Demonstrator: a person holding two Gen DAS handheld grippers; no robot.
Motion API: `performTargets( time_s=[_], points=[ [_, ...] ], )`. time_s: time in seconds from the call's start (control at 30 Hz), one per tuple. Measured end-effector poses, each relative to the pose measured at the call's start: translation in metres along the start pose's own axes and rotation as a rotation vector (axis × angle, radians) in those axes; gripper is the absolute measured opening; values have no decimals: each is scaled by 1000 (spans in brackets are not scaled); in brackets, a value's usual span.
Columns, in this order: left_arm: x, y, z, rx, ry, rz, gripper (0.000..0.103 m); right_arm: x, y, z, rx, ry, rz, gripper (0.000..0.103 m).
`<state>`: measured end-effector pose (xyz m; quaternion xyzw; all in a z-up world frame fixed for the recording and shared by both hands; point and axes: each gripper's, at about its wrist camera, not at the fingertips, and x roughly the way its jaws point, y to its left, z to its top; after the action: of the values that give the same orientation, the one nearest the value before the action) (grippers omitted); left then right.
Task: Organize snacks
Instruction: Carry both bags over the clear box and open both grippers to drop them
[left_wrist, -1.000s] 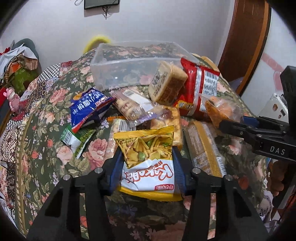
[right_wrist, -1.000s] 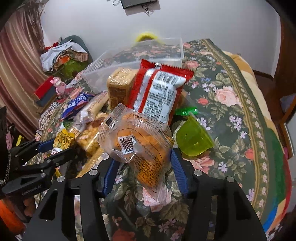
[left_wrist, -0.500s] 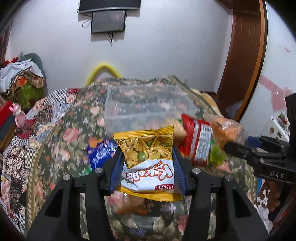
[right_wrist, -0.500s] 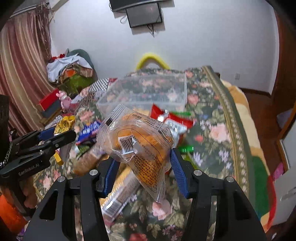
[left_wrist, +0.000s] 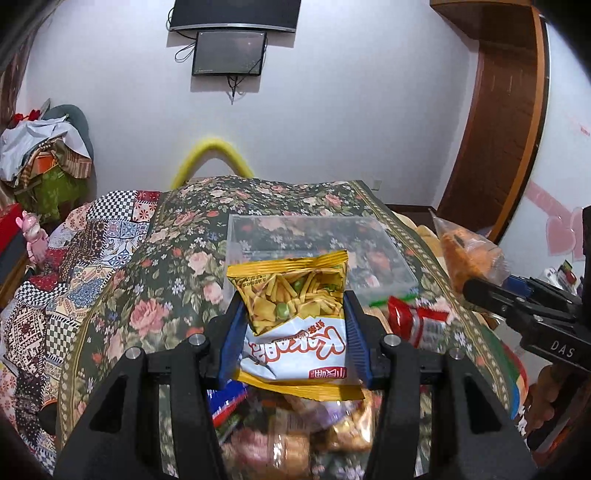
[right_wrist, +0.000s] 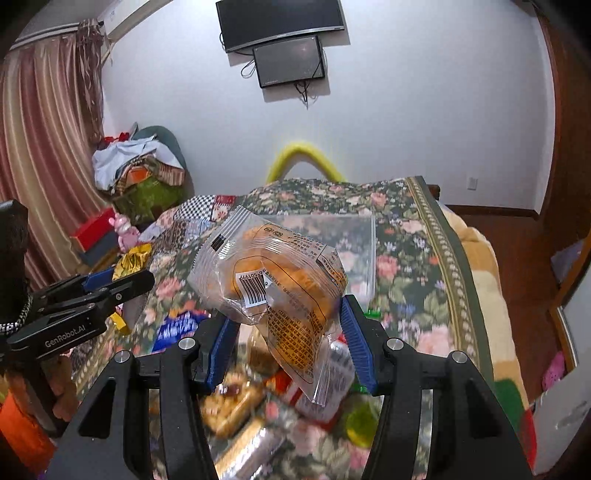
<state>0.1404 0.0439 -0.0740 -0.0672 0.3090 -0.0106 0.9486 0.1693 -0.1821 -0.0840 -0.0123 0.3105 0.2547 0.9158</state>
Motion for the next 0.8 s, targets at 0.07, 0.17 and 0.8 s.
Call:
performTargets(
  time_s=[0.07,0.17,0.8],
  points=[
    [6,2,6,-5,-2,2,50,6,-1,5,0,-4,-3,52],
    [18,5,17,-6,0,5,50,17,-4,12,2,-4,-9,52],
    [119,11,50,5,116,1,50,102,-22,30,0,123,-24,52]
  ],
)
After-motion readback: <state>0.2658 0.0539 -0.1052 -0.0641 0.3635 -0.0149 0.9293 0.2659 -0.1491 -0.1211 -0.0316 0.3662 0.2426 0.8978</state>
